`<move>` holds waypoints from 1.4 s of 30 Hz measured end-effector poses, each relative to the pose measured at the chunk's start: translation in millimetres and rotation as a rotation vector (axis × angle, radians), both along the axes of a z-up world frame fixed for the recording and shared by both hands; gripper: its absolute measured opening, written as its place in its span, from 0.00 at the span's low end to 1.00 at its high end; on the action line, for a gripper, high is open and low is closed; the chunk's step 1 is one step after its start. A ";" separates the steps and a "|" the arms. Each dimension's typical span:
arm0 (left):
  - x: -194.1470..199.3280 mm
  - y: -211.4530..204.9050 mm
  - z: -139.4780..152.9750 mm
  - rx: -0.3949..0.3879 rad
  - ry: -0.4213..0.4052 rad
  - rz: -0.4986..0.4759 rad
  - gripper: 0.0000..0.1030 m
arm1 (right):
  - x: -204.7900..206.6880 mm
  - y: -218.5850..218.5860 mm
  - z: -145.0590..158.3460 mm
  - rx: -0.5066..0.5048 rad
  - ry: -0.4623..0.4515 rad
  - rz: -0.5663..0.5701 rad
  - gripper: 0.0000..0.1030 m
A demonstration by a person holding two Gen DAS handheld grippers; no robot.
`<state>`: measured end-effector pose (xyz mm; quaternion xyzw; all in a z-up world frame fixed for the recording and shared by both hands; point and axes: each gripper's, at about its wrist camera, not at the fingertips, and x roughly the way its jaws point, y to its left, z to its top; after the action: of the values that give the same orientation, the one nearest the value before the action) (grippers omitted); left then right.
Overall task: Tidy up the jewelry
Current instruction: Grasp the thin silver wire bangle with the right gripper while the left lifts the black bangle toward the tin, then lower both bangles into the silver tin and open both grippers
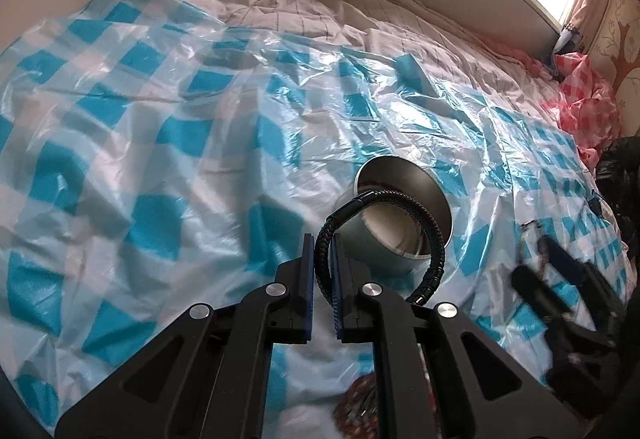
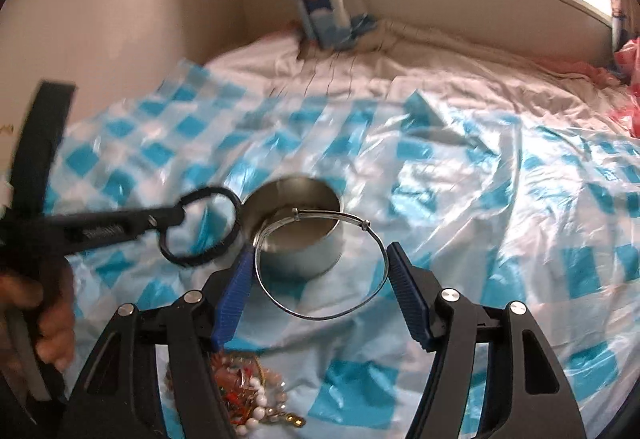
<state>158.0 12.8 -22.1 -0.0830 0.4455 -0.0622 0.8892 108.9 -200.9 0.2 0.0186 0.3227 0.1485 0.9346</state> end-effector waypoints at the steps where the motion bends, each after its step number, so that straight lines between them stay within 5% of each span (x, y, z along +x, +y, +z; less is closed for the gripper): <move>1: 4.0 -4.6 -0.7 0.003 -0.003 -0.001 0.07 | 2.3 -1.6 3.6 -0.001 -0.007 -0.001 0.63; 15: 48.3 -46.3 -15.4 0.005 -0.007 -0.002 0.07 | 39.7 2.7 10.0 -0.010 -0.035 0.046 0.63; 29: 50.2 -36.6 -15.9 -0.020 0.006 0.031 0.11 | 52.9 9.8 -8.9 -0.010 0.016 0.070 0.63; 42: 31.9 3.3 8.4 0.133 -0.082 0.206 0.39 | 78.2 61.9 -32.7 -0.066 0.044 0.157 0.63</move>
<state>189.8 16.2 -13.7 -0.0665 0.4012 0.0560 0.9119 187.1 -139.0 -32.5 -0.0343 0.3482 0.2102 0.9129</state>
